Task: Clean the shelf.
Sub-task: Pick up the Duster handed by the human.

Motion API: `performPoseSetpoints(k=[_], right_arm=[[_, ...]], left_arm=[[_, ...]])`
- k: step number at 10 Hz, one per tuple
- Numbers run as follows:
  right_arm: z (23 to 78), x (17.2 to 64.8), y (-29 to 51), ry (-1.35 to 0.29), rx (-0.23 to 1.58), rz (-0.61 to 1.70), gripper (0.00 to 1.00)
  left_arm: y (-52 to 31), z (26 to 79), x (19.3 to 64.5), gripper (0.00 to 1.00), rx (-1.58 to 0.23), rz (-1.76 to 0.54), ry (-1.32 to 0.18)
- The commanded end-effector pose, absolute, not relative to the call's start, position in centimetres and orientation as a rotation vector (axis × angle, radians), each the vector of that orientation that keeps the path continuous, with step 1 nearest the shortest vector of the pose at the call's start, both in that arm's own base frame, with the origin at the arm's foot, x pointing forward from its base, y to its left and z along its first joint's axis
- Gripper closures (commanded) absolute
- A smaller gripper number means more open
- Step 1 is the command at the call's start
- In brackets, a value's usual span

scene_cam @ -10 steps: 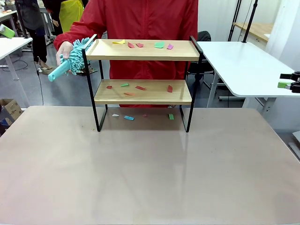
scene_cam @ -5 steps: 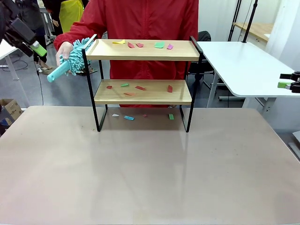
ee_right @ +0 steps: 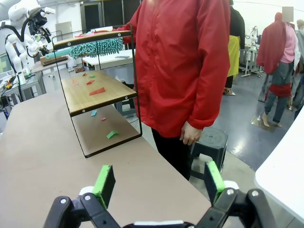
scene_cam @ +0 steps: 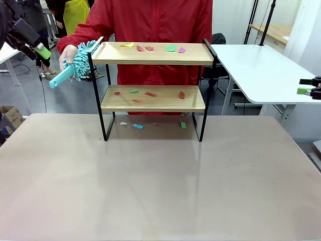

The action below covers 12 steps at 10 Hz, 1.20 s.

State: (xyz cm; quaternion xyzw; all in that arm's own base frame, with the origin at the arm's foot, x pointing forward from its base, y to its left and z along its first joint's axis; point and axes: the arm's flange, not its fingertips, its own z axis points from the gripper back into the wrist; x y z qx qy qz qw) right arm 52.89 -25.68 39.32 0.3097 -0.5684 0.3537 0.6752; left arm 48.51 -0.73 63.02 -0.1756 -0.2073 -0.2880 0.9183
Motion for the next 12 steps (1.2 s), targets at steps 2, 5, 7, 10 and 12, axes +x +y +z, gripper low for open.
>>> performPoseSetpoints(k=[2, 5, 7, 10, 12], right_arm=[[40.0, 53.0, -25.3, -1.267, 0.686, 0.787, 0.00], [40.0, 53.0, -25.3, -1.267, 0.686, 0.787, 0.00], [40.0, 53.0, -25.3, -1.267, 0.686, 0.787, 0.00], [40.0, 53.0, -25.3, -1.267, 0.686, 0.787, 0.00], [40.0, 53.0, -25.3, -1.267, 0.686, 0.787, 0.00]], left_arm=[[-4.5, 62.0, 47.4, 0.00, -0.143, -0.450, -0.471], [-7.4, 59.9, 47.2, 0.00, -0.012, -0.361, -0.481], [-8.3, 58.1, 47.0, 0.00, 0.011, -0.331, -0.477], [-8.8, 55.7, 47.7, 0.00, 0.015, -0.289, -0.477], [-8.8, 54.9, 48.1, 0.00, 0.017, -0.276, -0.479]])
